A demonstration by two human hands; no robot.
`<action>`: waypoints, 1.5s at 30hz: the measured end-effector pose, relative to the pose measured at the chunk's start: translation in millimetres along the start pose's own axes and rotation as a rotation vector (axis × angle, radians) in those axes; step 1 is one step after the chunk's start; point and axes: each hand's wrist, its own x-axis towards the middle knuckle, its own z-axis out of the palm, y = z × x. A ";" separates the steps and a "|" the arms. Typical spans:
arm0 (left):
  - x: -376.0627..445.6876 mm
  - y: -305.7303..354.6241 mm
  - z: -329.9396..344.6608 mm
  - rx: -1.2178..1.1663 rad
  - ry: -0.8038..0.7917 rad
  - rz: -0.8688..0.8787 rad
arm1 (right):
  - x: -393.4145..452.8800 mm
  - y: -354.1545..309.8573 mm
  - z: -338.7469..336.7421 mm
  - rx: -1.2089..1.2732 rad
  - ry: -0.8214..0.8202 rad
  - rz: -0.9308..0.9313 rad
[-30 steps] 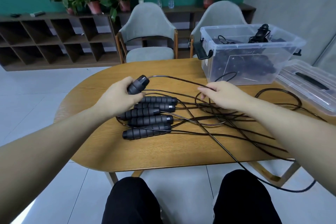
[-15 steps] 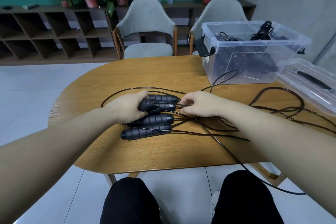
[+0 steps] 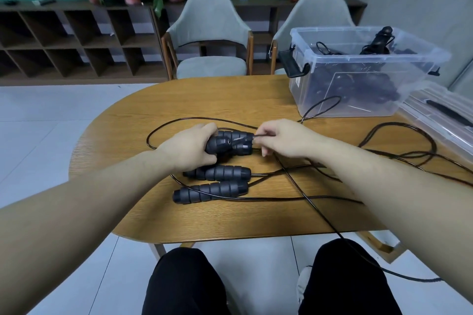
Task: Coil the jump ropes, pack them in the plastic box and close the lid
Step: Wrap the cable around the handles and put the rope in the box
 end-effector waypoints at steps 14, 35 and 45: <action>-6.3 42.7 -27.1 -0.286 0.214 -0.003 | -51.5 -5.7 -80.1 -0.061 0.164 -0.073; -10.6 153.9 9.0 -1.623 0.165 -0.313 | -127.5 24.7 -43.8 0.406 0.175 -0.002; -27.3 170.4 17.2 -1.318 0.070 -0.201 | -117.0 -13.7 -56.4 0.456 0.475 -0.065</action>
